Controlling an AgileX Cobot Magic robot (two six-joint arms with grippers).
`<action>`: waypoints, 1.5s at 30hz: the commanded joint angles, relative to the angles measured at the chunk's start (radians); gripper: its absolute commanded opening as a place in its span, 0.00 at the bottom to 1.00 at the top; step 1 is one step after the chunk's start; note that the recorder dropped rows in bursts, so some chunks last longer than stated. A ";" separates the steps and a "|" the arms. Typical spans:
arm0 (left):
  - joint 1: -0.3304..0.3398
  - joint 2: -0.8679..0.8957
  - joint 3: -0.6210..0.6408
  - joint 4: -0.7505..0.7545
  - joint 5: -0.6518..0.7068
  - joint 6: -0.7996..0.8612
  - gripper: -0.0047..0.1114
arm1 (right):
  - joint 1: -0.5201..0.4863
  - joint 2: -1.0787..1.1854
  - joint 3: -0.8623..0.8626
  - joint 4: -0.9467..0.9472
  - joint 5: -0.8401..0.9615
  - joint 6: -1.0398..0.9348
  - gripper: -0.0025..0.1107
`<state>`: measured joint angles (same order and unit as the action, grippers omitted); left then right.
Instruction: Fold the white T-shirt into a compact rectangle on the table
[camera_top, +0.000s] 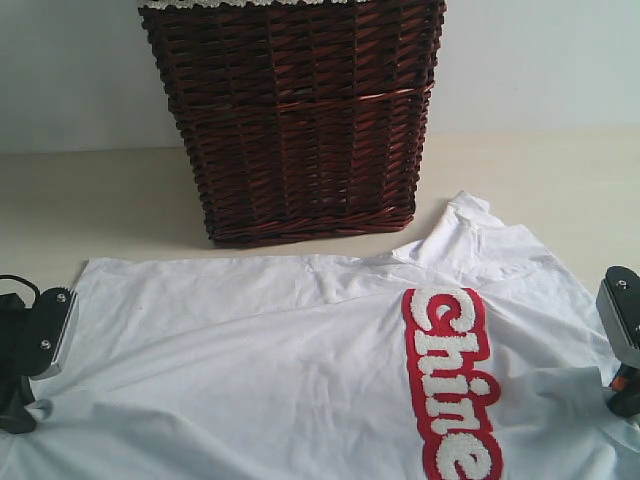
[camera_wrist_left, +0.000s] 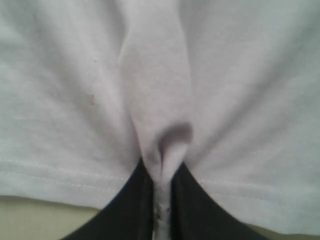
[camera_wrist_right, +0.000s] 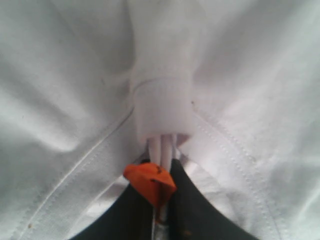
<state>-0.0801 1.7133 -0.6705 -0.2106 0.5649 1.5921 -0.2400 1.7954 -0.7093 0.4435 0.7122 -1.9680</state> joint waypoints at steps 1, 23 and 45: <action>0.001 0.009 0.010 0.012 -0.038 -0.001 0.04 | -0.004 0.043 0.016 -0.050 -0.040 0.010 0.02; -0.035 -0.469 -0.495 0.161 0.396 -0.595 0.04 | -0.004 -0.486 -0.509 -0.059 0.405 0.438 0.02; -0.035 -0.994 -0.643 0.028 0.540 -0.597 0.04 | -0.004 -0.977 -0.652 -0.015 0.509 0.681 0.02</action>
<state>-0.1097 0.7659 -1.3057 -0.1223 1.0440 0.9963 -0.2400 0.8634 -1.3542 0.4257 1.2302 -1.3236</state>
